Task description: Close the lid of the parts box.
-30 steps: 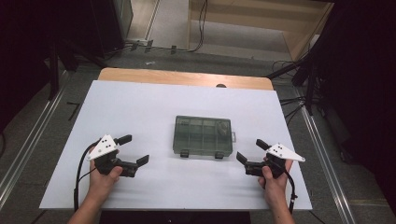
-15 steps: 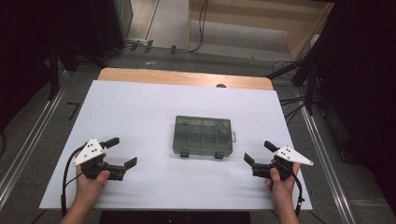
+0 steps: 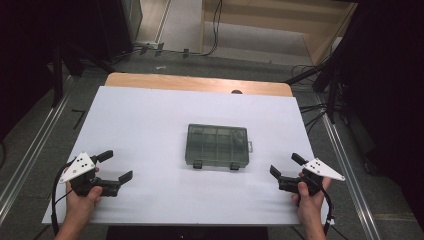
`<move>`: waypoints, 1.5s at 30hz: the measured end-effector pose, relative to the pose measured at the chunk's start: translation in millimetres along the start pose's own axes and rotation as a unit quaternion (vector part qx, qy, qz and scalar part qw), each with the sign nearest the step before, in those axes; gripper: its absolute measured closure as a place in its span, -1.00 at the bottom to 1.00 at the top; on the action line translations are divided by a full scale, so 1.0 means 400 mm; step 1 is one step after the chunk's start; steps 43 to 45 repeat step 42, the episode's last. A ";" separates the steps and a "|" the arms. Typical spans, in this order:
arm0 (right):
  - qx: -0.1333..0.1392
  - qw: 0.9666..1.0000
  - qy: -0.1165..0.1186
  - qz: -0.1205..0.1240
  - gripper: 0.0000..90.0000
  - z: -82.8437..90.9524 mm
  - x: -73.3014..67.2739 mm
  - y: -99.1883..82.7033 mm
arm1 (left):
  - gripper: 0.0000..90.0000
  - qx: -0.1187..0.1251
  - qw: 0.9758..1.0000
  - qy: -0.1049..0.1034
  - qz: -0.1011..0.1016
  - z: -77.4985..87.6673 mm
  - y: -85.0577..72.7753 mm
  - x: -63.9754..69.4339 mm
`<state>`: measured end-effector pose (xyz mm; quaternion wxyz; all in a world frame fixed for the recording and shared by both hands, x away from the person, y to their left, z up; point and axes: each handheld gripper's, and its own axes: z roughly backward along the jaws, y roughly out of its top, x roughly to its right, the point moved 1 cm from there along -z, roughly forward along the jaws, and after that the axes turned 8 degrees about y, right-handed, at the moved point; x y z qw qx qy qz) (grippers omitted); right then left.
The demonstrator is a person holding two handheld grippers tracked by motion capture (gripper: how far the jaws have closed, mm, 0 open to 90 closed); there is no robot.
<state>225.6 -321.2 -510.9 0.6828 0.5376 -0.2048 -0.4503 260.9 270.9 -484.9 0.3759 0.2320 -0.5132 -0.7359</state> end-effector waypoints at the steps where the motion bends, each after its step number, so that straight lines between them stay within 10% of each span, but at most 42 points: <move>1: 0.000 1.000 -0.002 0.000 -1.00 0.003 0.004 -0.002 | -1.00 0.000 1.000 0.003 0.001 0.004 -0.001 -0.004; 21: 0.006 1.000 -0.023 -0.012 -1.00 0.054 0.048 -0.016 | -1.00 -0.001 0.999 0.044 0.010 0.080 -0.037 -0.084; 45: 0.012 0.999 -0.034 -0.028 -1.00 0.081 0.079 -0.030 | -1.00 0.003 0.999 0.047 0.022 0.081 -0.042 -0.101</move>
